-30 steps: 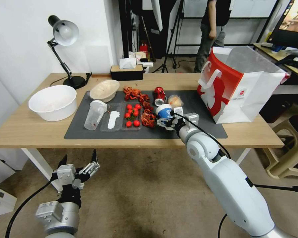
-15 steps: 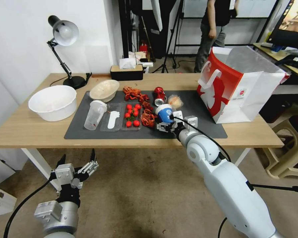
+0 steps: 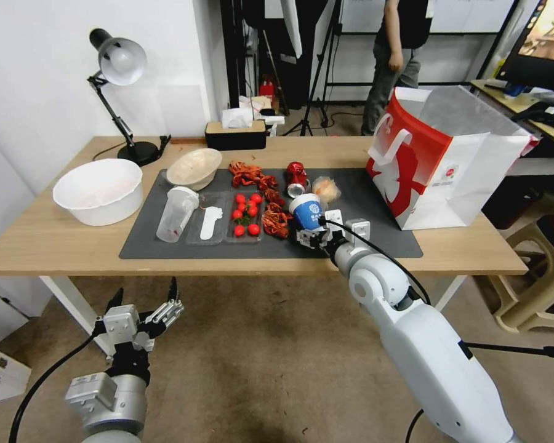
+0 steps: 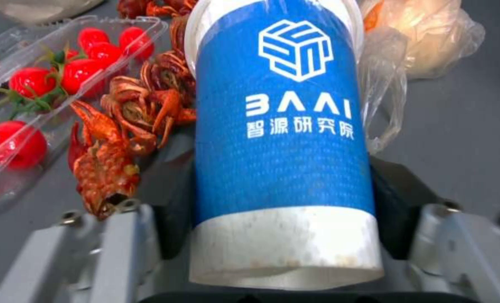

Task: Pick up the trash from the table and place it into the takeout bag.

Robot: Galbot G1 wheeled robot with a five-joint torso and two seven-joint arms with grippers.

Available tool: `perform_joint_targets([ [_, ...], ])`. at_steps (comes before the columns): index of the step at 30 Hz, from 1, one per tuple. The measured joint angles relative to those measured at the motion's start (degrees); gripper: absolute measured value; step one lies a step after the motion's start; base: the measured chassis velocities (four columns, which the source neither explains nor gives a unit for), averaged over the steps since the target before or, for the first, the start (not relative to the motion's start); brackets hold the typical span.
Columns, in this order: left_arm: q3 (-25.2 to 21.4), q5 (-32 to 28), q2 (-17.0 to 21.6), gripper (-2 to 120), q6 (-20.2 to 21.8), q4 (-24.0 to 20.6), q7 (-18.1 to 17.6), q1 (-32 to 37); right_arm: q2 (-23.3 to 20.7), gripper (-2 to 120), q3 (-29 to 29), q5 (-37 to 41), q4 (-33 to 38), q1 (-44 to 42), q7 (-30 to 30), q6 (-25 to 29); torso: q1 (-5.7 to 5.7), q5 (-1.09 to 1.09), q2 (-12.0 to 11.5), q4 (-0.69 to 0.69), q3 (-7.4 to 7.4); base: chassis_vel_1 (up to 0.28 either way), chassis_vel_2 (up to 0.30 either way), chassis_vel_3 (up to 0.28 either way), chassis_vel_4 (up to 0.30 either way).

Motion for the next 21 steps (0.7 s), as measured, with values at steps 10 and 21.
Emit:
perform_joint_targets([
  [10,0.0,0.2,0.0,100,-0.6,-0.3,-0.6,0.1,-2.1,33,1.8,0.8,4.1,-1.7,-1.1,3.4,0.00,0.01,0.0,0.00,0.00,0.000,0.000,0.000,0.000],
  [21,-0.4,0.2,0.3,100,-0.5,-0.8,-0.7,0.1,-12.6,11,10.3,7.1,12.3,5.2,0.2,7.6,0.00,0.03,0.0,0.01,0.00,0.000,0.000,0.000,0.000],
])
